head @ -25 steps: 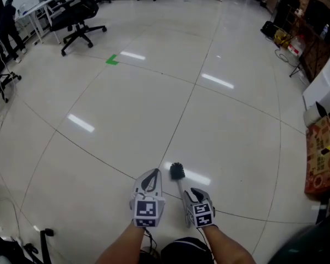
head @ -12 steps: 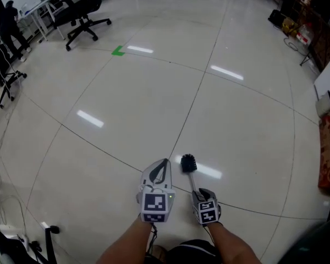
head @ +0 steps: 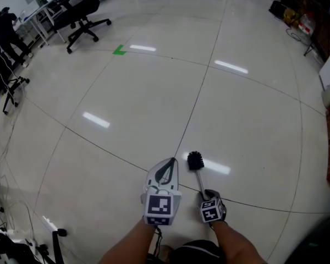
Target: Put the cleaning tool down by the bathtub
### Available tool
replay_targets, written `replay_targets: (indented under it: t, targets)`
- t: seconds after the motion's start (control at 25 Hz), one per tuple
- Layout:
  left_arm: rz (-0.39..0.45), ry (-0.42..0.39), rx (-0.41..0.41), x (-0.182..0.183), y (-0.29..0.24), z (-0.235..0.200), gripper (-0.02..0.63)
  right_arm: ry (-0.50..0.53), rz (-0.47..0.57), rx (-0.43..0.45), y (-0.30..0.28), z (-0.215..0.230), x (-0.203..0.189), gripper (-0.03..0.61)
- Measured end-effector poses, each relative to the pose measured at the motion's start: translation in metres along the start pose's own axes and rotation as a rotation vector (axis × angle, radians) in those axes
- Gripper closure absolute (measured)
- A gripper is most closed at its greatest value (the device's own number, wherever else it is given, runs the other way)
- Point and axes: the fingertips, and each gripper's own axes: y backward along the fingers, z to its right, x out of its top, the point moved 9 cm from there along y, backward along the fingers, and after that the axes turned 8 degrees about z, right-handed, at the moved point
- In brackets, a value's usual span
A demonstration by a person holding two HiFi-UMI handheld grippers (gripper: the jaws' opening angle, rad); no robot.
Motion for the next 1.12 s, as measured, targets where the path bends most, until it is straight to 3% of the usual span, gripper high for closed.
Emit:
replay_targets:
  t: [0.16, 0.36, 0.56, 0.84, 1.0, 1.12]
  targets:
    - [0.008, -0.012, -0.013, 0.000, 0.000, 0.001, 0.609, 0.022, -0.015, -0.023, -0.007, -0.002, -0.005, 0.463]
    - [0.000, -0.029, -0.032, -0.004, -0.002, 0.004, 0.609, -0.032, -0.027, -0.051, 0.001, 0.009, -0.009, 0.503]
    - [0.016, -0.062, -0.072, 0.002, -0.016, 0.019, 0.609, -0.064, 0.025, -0.095, 0.034, 0.031, 0.000, 0.505]
    - [0.068, -0.065, -0.111, 0.044, -0.023, 0.054, 0.609, -0.012, 0.189, -0.165, 0.126, 0.074, 0.073, 0.506]
    - [0.040, -0.045, -0.117, 0.073, -0.011, 0.101, 0.609, -0.047, 0.286, -0.202, 0.202, 0.095, 0.107, 0.506]
    - [0.009, -0.057, -0.168, 0.103, 0.017, 0.146, 0.609, -0.083, 0.311, -0.227, 0.272, 0.101, 0.124, 0.506]
